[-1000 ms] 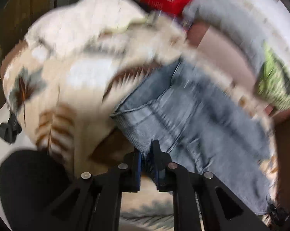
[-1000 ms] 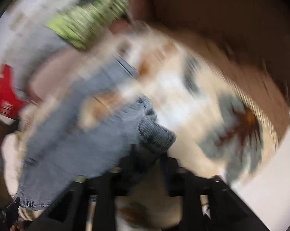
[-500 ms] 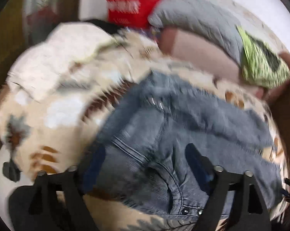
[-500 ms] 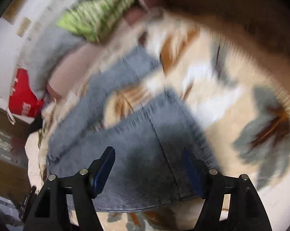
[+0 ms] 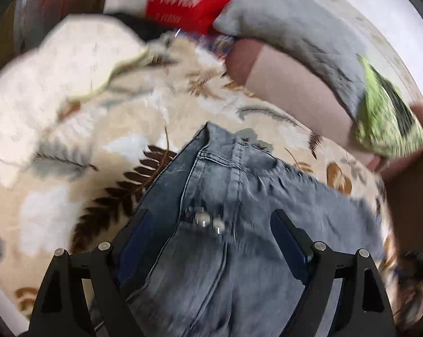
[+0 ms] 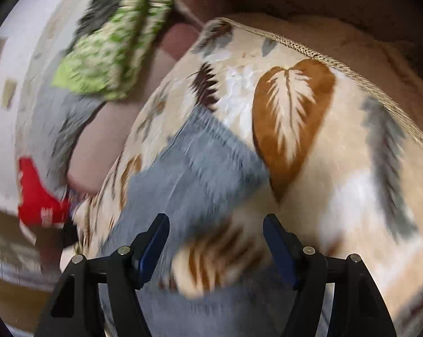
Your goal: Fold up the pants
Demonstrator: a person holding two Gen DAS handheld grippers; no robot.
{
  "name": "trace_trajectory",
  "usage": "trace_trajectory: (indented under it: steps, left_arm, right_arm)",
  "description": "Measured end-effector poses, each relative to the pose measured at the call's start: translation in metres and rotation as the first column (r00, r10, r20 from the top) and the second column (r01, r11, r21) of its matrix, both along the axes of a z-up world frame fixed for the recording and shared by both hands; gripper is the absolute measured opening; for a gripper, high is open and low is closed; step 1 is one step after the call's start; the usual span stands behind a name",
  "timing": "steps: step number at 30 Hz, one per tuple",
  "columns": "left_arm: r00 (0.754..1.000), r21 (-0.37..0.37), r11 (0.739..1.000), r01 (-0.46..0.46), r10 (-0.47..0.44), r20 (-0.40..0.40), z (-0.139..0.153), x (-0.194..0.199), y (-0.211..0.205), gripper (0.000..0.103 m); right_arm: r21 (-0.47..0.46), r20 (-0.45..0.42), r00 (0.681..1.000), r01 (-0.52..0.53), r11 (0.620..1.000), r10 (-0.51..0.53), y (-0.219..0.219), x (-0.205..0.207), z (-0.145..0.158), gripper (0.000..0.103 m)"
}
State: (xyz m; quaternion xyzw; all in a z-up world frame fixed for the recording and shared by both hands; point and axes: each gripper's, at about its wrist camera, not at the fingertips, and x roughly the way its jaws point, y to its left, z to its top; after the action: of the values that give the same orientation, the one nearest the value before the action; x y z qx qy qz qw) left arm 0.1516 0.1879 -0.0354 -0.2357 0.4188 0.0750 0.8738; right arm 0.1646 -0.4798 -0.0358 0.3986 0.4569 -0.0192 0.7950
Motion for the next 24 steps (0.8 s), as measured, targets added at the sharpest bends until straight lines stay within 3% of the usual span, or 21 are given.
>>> trace_trajectory:
  steps: [3, 8, 10, 12, 14, 17, 19, 24]
  left_arm:
    - [0.997, -0.073, 0.996, -0.059, 0.056, -0.046, -0.017, 0.024, 0.016, 0.086]
    - [0.994, -0.087, 0.995, -0.054, 0.046, -0.097, -0.038, 0.046, 0.02, 0.08]
    - [0.99, -0.095, 0.995, -0.034, 0.02, -0.142, -0.045, 0.051, 0.018, 0.048]
    - [0.981, -0.108, 0.994, -0.03, 0.009, -0.195, -0.055, 0.055, 0.018, 0.031]
    - [0.98, -0.099, 0.995, -0.03, 0.01, -0.201, -0.057, 0.054, 0.016, 0.028]
    - [0.975, -0.018, 1.0, -0.016, 0.011, -0.22, -0.054, 0.055, 0.008, 0.01]
    - [0.972, 0.005, 1.0, -0.011, 0.012, -0.236, -0.055, 0.059, 0.008, 0.009]
    - [0.971, 0.06, 0.998, -0.015, 0.029, -0.236, -0.048, 0.059, 0.008, 0.008]
  right_arm:
    - [0.044, -0.047, 0.996, 0.072, 0.996, -0.07, -0.008, 0.026, -0.022, 0.071]
    - [0.038, -0.064, 0.995, 0.082, 0.996, -0.079, -0.004, 0.037, -0.032, 0.07]
    - [0.036, -0.065, 0.995, 0.076, 0.996, -0.073, -0.004, 0.037, -0.03, 0.069]
    - [0.024, -0.072, 0.995, 0.075, 0.997, -0.073, -0.003, 0.036, -0.029, 0.063]
    - [-0.013, -0.077, 0.995, 0.065, 0.998, -0.066, -0.004, 0.04, -0.027, 0.044]
    - [-0.08, -0.102, 0.994, 0.034, 0.996, -0.042, 0.0, 0.043, -0.028, 0.031]
    - [-0.134, -0.103, 0.994, 0.016, 0.991, -0.03, 0.006, 0.046, -0.023, 0.024]
    - [-0.347, -0.023, 1.0, -0.01, 0.938, 0.002, 0.027, 0.029, 0.027, 0.021]
